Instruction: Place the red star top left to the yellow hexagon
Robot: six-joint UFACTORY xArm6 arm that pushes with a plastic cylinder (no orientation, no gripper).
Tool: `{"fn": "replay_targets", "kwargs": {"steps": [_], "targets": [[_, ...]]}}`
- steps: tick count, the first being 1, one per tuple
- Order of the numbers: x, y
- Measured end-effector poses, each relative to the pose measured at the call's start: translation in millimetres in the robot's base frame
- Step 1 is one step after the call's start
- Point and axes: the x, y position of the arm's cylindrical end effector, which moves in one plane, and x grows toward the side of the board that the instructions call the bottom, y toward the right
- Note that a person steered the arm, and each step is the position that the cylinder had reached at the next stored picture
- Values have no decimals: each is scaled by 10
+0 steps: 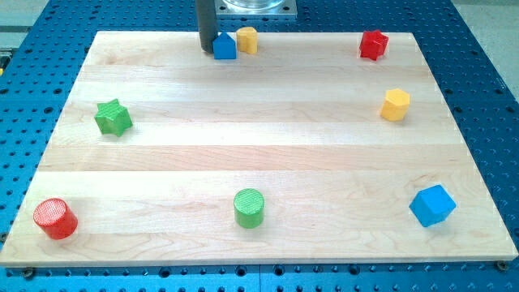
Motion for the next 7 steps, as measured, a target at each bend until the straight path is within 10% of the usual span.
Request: {"fn": "replay_targets", "kwargs": {"steps": [4, 7], "targets": [[1398, 604], [1310, 2617]]}}
